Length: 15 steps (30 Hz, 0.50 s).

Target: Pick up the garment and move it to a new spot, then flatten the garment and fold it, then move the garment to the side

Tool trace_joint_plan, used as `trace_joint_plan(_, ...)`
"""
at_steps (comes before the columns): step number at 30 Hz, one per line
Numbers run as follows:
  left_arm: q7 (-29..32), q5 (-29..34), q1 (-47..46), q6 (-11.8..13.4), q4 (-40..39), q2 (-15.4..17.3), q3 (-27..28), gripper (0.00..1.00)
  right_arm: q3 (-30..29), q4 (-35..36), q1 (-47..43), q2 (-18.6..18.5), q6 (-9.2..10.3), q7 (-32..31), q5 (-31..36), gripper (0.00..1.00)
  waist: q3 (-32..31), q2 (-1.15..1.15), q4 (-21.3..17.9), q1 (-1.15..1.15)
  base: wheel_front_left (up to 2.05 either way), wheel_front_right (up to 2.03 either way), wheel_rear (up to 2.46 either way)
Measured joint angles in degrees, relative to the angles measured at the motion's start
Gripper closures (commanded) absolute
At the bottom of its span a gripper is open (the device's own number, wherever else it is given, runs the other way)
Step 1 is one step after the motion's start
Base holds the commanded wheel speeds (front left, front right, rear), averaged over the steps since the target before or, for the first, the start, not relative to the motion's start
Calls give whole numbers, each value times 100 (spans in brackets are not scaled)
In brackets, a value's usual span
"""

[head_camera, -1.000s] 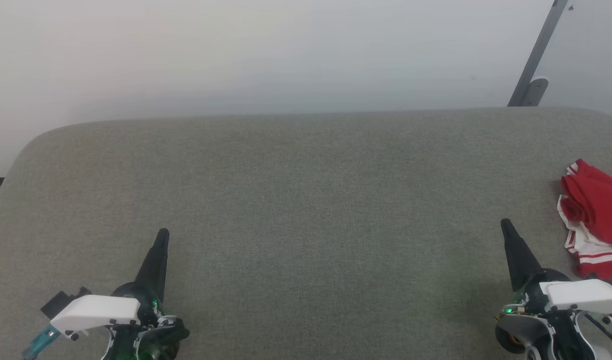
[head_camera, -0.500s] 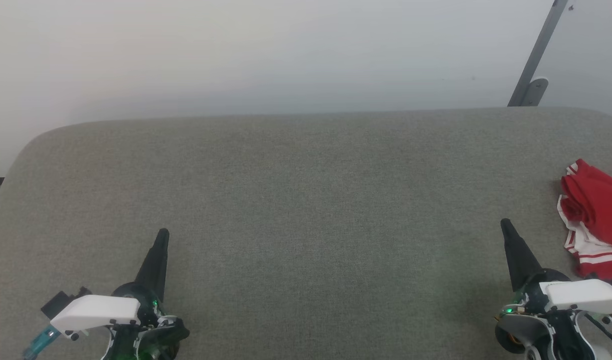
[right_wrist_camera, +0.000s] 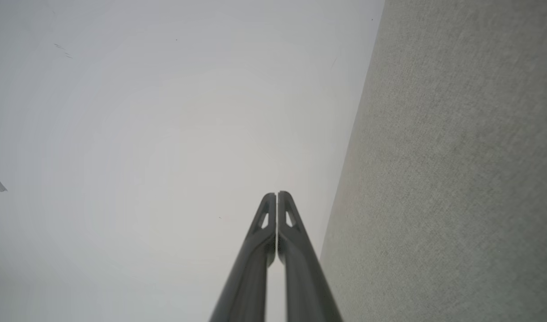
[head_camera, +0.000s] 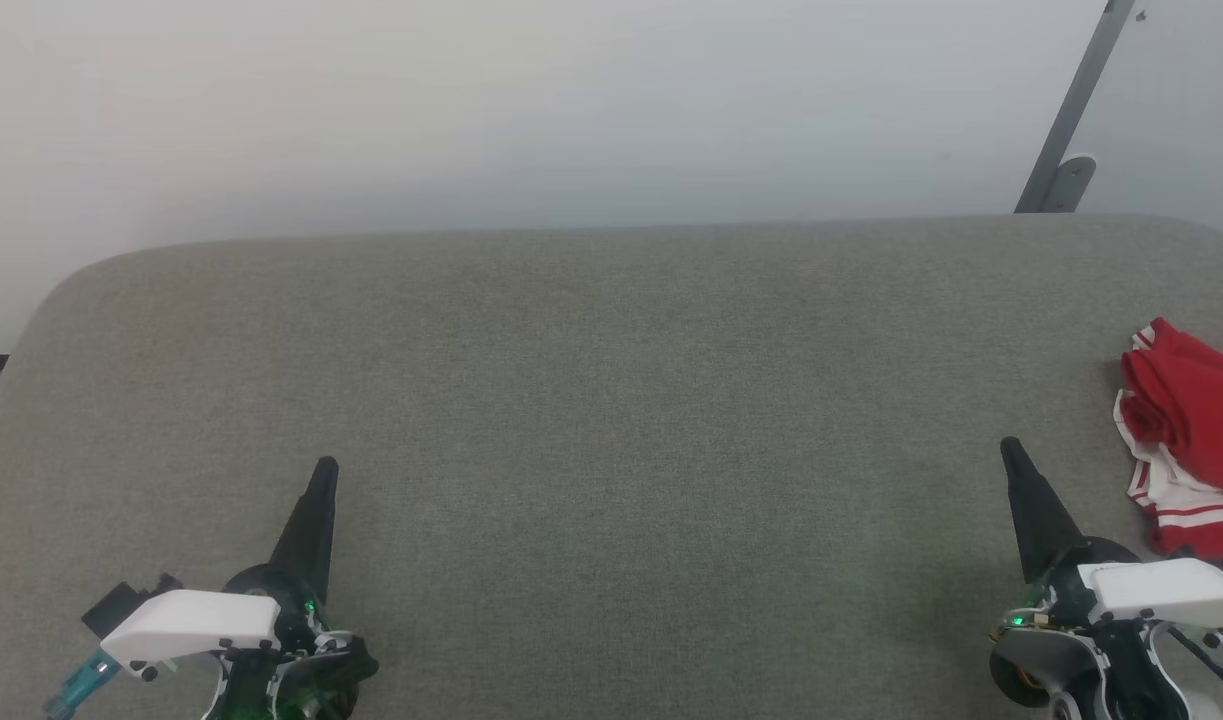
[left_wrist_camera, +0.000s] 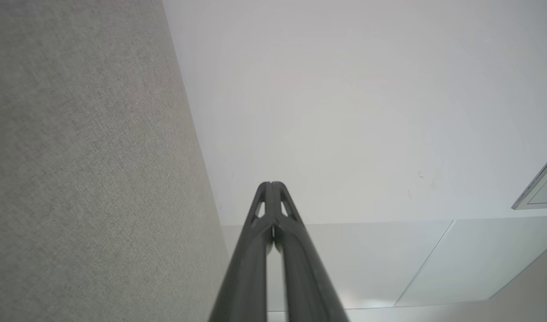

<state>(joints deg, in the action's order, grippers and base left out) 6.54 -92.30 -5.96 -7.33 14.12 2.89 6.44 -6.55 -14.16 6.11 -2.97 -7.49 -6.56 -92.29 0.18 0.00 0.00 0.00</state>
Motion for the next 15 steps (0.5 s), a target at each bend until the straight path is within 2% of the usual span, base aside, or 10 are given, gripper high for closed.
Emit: trace_joint_plan(15, 0, 0, 0, 0, 0, 0, 0, 100, 1, 0, 0, 0, 0, 0, 0, 100, 0, 0, 0, 0, 0, 0, 0)
